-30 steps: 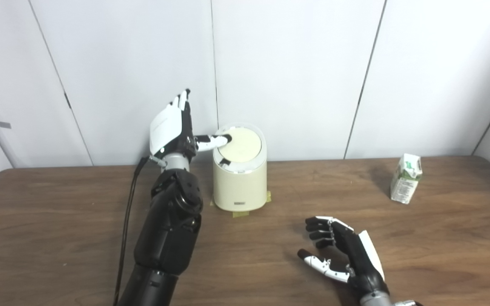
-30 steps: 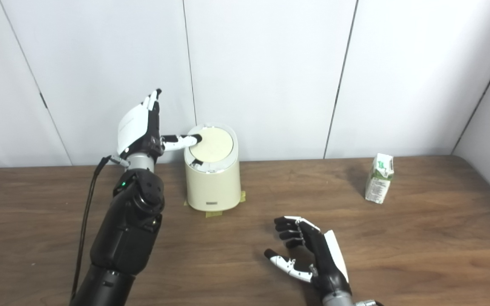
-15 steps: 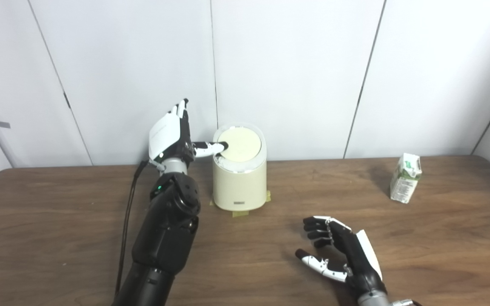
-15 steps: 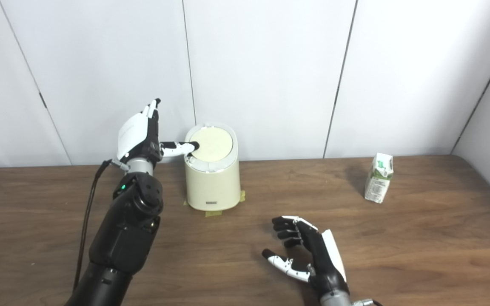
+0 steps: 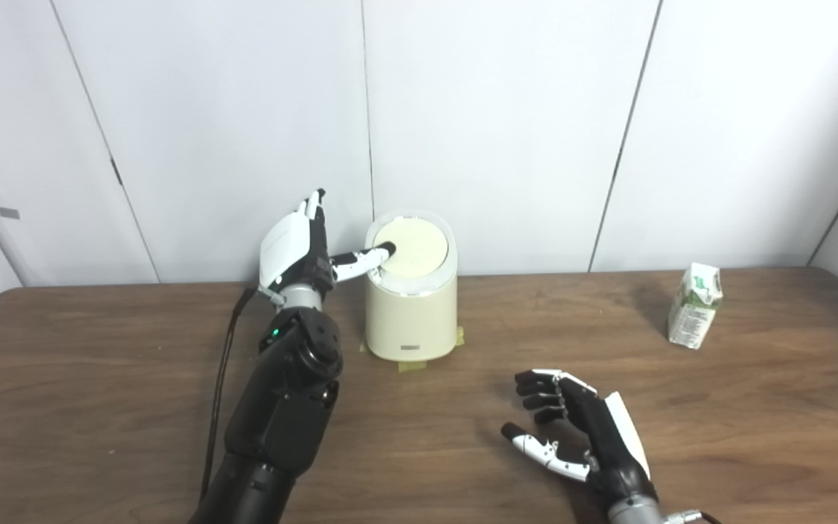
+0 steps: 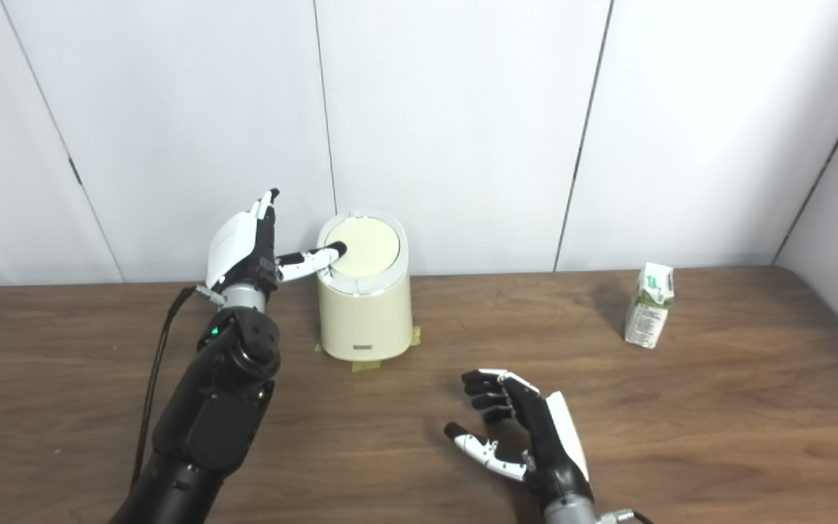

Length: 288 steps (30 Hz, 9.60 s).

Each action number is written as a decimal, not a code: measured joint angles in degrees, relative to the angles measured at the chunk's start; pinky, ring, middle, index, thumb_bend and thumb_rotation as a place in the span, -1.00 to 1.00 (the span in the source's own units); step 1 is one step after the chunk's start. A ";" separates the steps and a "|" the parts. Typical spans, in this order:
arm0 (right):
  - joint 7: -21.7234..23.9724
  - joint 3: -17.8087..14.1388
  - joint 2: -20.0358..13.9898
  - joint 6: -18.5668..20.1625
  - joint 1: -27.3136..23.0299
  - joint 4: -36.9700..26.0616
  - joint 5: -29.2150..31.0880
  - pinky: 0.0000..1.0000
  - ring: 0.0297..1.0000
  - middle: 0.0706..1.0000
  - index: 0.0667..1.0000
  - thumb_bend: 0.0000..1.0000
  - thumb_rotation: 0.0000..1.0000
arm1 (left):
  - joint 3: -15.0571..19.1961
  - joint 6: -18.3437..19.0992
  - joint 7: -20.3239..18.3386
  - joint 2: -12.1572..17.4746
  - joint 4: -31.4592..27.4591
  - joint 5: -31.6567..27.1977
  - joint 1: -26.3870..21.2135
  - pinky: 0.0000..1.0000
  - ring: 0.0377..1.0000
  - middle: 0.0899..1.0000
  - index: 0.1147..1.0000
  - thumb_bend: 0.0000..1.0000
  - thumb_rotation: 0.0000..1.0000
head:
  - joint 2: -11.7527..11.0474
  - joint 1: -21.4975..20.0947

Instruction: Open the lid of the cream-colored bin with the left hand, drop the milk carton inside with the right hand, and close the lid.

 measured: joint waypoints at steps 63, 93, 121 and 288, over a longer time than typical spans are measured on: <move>0.24 0.75 1.64 1.74 -0.25 -0.98 -0.30 0.14 0.28 0.30 0.28 -0.37 -0.85 | -17.65 -1.19 -2.77 8.46 4.44 28.17 -1.16 1.00 1.00 1.00 1.00 0.12 0.47 | 1.05 -1.23; 0.04 0.46 1.06 1.50 -0.33 -1.16 -0.34 0.12 0.26 0.29 0.26 -0.34 -0.81 | -5.02 -13.00 8.06 7.35 -33.79 12.01 27.16 0.51 0.74 0.74 0.72 -0.22 0.99 | 0.35 -1.23; -1.87 -10.66 2.55 1.96 -2.93 -5.84 8.59 0.24 0.35 0.33 0.30 0.26 -0.44 | 7.58 -39.13 5.70 3.38 -29.90 -27.99 43.24 0.37 0.53 0.53 0.50 -0.63 0.38 | -0.17 -2.28; 30.61 13.35 -39.17 5.79 -44.79 35.03 -29.60 0.31 0.58 0.59 0.49 1.00 -0.51 | 11.75 -44.83 3.25 2.42 -27.56 -28.14 42.45 0.35 0.50 0.49 0.40 -0.76 -0.25 | -2.11 -11.07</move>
